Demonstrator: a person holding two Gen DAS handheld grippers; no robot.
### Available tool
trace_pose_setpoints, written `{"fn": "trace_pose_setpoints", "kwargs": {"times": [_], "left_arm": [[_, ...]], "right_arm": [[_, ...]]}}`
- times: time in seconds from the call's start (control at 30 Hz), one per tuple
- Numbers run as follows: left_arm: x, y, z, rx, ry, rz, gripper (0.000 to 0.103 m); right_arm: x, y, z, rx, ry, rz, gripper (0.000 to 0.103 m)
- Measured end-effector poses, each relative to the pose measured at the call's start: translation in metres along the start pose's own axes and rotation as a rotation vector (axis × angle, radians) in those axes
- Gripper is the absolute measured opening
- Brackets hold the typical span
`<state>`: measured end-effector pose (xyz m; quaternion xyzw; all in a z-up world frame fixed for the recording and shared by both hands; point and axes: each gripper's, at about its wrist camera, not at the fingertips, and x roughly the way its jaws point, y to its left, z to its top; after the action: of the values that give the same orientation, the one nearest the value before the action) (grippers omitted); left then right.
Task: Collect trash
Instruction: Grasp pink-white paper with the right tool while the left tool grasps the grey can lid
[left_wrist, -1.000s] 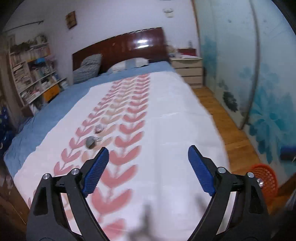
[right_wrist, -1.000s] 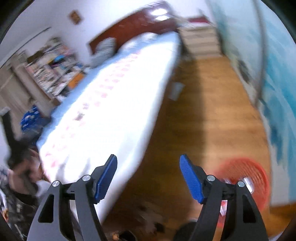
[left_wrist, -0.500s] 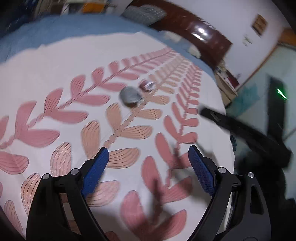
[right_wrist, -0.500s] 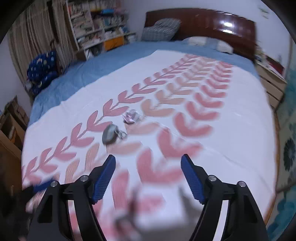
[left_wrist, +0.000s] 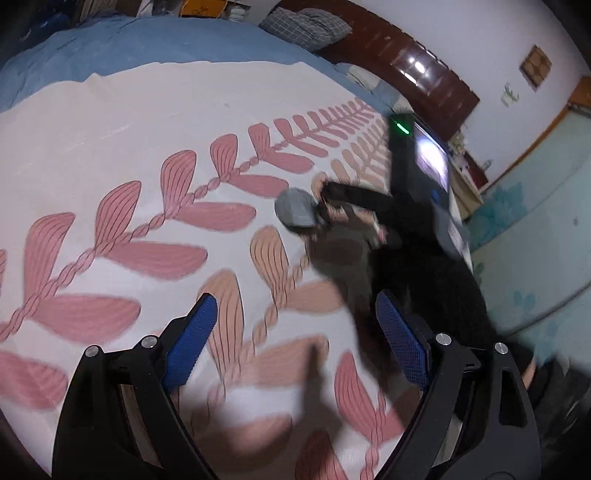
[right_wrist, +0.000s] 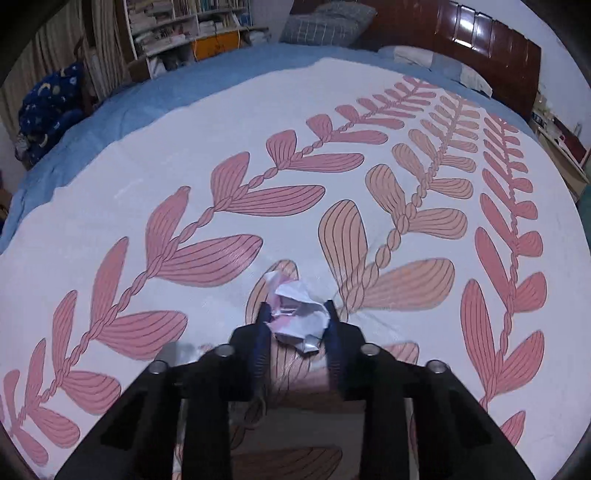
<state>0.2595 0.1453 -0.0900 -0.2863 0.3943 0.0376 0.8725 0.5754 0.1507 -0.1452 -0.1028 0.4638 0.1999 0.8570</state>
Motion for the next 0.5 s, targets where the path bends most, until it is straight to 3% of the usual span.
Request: {"fn": "trace_pose_setpoints", "kwargs": {"times": [0.13, 0.3, 0.43, 0.5], "left_arm": [[0.017, 0.0, 0.02, 0.002, -0.022, -0.046, 0.087], [0.055, -0.017, 0.046, 0.083, -0.009, -0.028, 0.087], [0.105, -0.021, 0.056, 0.128, 0.126, 0.099, 0.087], [0.114, -0.029, 0.056, 0.175, 0.098, 0.127, 0.087]], "right_arm": [[-0.034, -0.023, -0.03, 0.028, -0.065, 0.044, 0.022], [-0.116, -0.062, -0.091, 0.055, -0.129, 0.133, 0.022], [-0.189, -0.092, -0.161, 0.114, -0.145, 0.158, 0.022], [-0.216, -0.098, -0.198, 0.121, -0.136, 0.143, 0.022]]}}
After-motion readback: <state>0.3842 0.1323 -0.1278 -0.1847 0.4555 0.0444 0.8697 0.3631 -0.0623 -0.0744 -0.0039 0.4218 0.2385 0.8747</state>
